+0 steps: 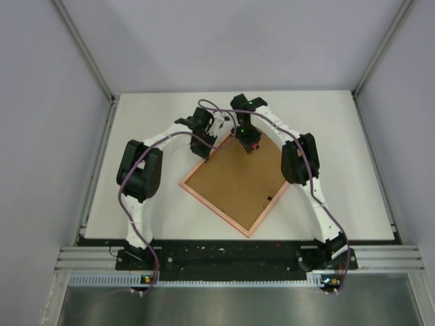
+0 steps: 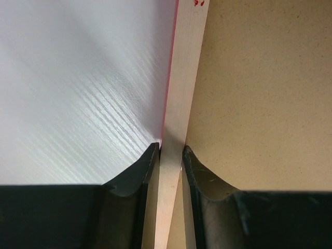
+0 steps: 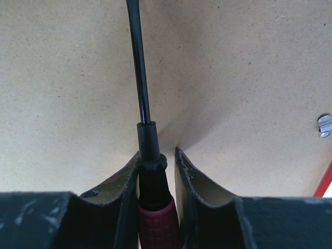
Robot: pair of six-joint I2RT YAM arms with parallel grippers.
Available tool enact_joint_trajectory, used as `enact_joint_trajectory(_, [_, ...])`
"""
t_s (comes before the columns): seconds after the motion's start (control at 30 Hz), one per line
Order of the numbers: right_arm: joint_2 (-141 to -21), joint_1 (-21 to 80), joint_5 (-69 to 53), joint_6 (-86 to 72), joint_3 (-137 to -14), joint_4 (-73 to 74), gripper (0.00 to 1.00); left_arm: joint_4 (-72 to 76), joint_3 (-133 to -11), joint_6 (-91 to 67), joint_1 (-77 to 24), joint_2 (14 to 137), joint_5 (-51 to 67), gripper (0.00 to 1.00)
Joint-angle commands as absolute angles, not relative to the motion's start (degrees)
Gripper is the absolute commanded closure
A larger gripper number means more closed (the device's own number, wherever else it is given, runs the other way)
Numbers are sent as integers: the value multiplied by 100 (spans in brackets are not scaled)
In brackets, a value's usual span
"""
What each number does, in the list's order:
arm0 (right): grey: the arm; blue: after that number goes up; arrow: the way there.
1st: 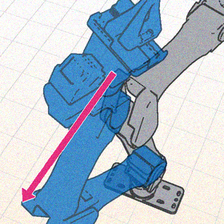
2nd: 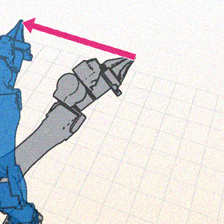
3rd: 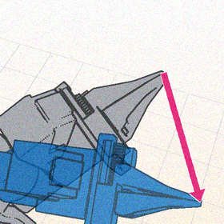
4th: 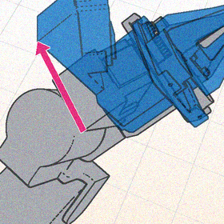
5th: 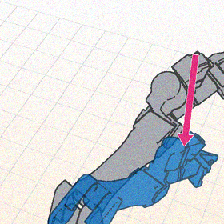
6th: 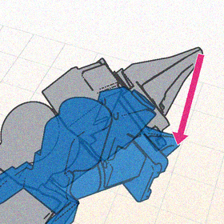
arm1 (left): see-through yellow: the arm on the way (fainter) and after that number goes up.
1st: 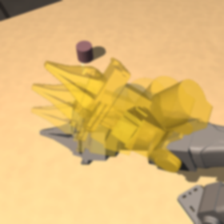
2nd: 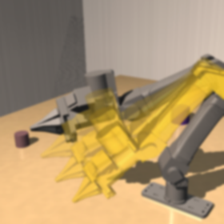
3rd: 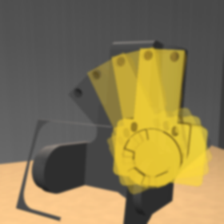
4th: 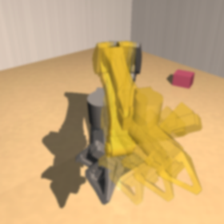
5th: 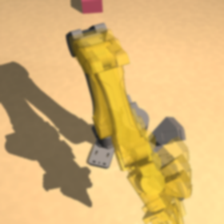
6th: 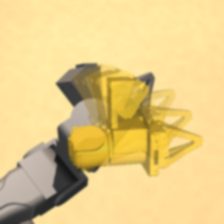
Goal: Take the photo out of the frame
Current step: Release the photo frame item from the photo frame.
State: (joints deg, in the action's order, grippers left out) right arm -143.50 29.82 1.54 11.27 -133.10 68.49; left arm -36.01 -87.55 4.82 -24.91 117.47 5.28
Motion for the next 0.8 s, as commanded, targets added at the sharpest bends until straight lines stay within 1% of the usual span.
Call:
enact_joint_trajectory(0.0, [-14239, 2672, 659, 220, -13236, 6241, 100, -4043, -8543, 18, -2540, 11531, 633, 100])
enact_joint_trajectory(0.33, [-14388, 2689, 922, -632, -13298, 6029, 100, -3903, -8087, -510, -2698, 11189, 703, 100])
enact_joint_trajectory(0.57, [-14335, 2637, 1292, -852, -13438, 5959, 100, -3753, -7770, -642, -2725, 11188, 747, 100])
enact_joint_trajectory(0.77, [-14431, 2584, 1520, -967, -13614, 5906, 100, -3744, -7682, -650, -2996, 11259, 783, 100])
